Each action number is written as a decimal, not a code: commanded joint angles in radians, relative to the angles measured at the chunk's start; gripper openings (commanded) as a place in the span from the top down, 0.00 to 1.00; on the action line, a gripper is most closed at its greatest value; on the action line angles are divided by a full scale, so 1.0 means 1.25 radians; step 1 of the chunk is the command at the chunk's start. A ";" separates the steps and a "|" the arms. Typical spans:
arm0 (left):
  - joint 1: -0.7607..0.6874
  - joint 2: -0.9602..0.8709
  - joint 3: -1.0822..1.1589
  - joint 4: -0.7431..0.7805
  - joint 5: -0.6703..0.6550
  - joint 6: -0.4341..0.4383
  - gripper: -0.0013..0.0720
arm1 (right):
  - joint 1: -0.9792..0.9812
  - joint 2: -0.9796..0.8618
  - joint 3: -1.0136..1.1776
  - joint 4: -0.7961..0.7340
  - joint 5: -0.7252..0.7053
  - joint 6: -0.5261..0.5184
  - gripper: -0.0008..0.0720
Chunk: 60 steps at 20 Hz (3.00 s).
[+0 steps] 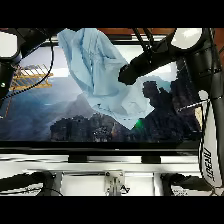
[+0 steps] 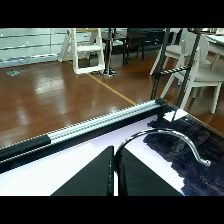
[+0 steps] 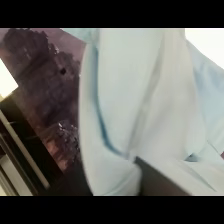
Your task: Fold the shirts.
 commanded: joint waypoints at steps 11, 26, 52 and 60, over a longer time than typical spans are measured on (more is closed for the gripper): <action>0.014 0.009 0.001 0.000 -0.001 -0.001 0.10 | 0.000 0.000 0.000 0.003 -0.119 0.026 0.89; 0.176 0.233 0.000 0.001 -0.144 0.004 0.10 | -0.245 0.080 0.000 -0.235 -0.357 0.330 0.89; 0.207 0.246 -0.002 0.000 -0.414 -0.046 0.10 | -0.976 0.291 0.000 -0.946 -0.294 0.652 0.89; 0.207 0.246 -0.002 0.000 -0.414 -0.046 0.10 | -1.091 0.298 0.000 -0.820 -0.204 0.515 0.89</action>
